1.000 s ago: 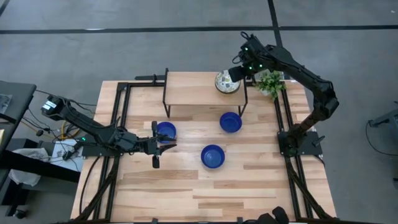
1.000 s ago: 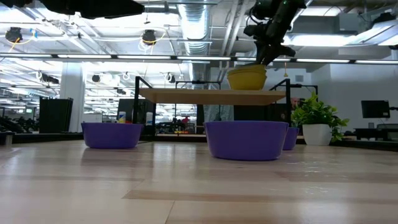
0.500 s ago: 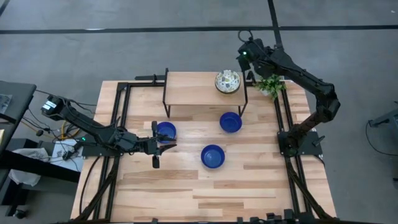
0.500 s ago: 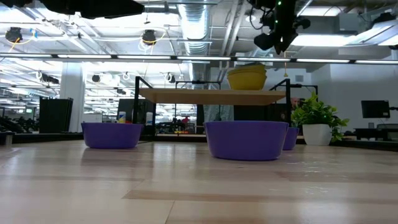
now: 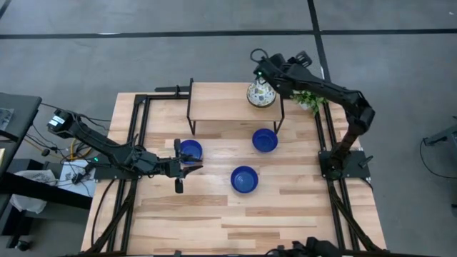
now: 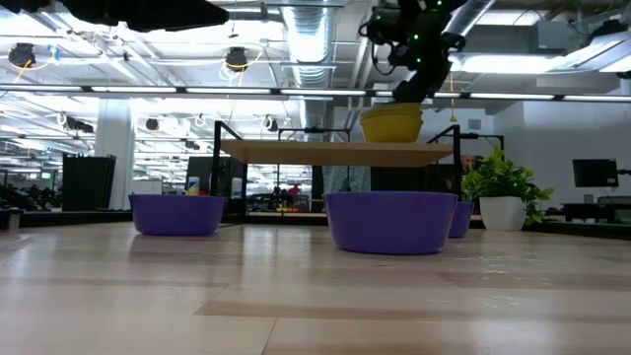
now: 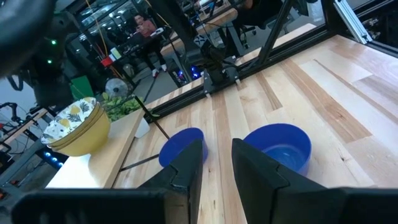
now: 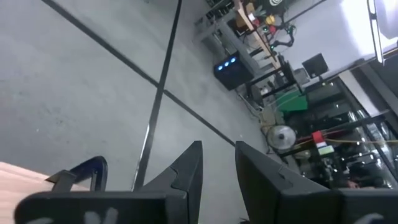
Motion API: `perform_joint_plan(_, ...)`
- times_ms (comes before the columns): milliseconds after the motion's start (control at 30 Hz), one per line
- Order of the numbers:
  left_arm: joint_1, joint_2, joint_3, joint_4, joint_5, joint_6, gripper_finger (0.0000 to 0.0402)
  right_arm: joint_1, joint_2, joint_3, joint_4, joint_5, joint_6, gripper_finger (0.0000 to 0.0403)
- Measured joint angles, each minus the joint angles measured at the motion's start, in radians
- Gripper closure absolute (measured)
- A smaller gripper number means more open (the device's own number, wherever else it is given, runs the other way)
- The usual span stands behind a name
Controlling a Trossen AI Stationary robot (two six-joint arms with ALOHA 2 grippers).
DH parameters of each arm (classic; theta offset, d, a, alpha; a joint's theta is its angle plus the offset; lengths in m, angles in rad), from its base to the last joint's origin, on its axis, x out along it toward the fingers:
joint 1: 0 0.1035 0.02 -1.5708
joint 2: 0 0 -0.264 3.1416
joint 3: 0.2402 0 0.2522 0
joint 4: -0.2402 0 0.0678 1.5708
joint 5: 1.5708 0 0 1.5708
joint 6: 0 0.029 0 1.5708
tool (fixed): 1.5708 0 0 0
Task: Pick & Place Mini bowls
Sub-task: Stack the yellow patterned bowl on top of the yellow patterned bowls on the shelf, then put the top left blue bowl on the shelf
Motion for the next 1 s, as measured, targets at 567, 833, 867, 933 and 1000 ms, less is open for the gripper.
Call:
perform_joint_plan(567, 0.0, 0.0, -0.001, 0.0, 0.0, -0.002, 0.0316, 0.007, -0.011, 0.0, -0.019, 0.01, 0.014, 0.0317)
perform_joint_plan(833, -0.001, 0.048, -0.001, -0.045, -0.097, -0.094, 0.0316, 0.074, -0.131, 0.0, -0.144, -0.024, 0.208, 0.0317)
perform_joint_plan(867, -0.001, 0.056, -0.001, -0.058, -0.134, -0.097, 0.0316, 0.095, -0.143, 0.0, -0.173, -0.019, 0.236, 0.0317)
perform_joint_plan(933, -0.004, 0.072, -0.001, -0.083, -0.207, -0.099, 0.0316, 0.139, -0.164, 0.0, -0.243, -0.009, 0.298, 0.0317)
perform_joint_plan(1000, -0.009, 0.079, -0.001, -0.105, -0.249, -0.121, 0.0316, 0.193, -0.18, 0.0, -0.305, -0.005, 0.357, 0.0317)
